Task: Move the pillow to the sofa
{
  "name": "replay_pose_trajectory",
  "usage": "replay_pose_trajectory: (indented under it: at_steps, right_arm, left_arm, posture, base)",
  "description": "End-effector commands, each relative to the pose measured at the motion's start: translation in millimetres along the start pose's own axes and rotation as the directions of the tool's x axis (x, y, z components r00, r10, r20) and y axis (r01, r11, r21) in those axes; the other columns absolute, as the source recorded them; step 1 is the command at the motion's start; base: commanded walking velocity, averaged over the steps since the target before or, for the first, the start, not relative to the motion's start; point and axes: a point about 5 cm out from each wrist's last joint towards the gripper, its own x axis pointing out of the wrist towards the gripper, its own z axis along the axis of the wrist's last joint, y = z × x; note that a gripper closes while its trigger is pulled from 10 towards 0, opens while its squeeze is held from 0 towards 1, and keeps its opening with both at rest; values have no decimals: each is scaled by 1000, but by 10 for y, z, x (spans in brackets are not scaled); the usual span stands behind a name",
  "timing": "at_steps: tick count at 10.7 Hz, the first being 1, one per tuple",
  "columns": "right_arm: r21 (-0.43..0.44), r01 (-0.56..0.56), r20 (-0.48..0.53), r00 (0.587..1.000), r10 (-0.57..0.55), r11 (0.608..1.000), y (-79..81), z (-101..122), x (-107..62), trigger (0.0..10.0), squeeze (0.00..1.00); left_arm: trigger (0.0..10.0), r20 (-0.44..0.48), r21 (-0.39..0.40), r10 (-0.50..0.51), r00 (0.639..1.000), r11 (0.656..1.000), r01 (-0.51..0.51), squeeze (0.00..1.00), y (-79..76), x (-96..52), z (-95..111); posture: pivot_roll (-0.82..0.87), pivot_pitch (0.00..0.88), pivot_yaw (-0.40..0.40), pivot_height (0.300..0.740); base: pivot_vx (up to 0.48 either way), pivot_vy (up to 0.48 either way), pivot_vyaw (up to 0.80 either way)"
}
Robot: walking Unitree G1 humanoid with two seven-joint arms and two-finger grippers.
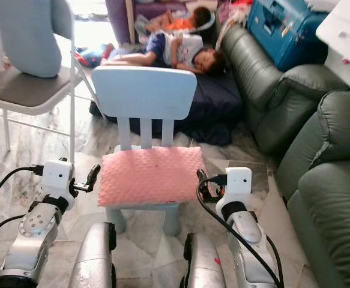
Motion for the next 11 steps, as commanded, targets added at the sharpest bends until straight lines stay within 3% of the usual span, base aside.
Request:
replay_pose_trajectory:
  at_steps: [1, 3, 4, 11]
  right_arm:
    - [-1, 10, 1, 1000, -10, 1000, -25, 8, 17, 10000, 0]
    - [4, 14, -5, 1000, -14, 1000, -26, 3, 29, 10000, 0]
    - [8, 15, -6, 1000, -15, 1000, -26, 3, 34, 10000, 0]
    - [-1, 9, 0, 1000, -9, 1000, -28, 21, 78, 10000, 0]
  left_arm:
    - [10000, 16, 12, -7, 1000, 1000, 6, 0, 2, 9, 34]
    - [10000, 19, 12, -8, 1000, 1000, 8, 0, 5, 24, 46]
    - [10000, 20, 11, -7, 1000, 1000, 7, 0, 5, 28, 49]
    - [10000, 21, 2, -3, 1000, 1000, 3, 0, -8, 51, 50]
  posture:
    - [-15, 64, -50, 623]
    - [-15, 69, -50, 623]
    - [-15, 69, -51, 623]
    - [-17, 66, -57, 623]
  base:
    - [0, 0, 0]
    - [0, 0, 0]
    - [0, 0, -800]
    - [257, 0, 0]
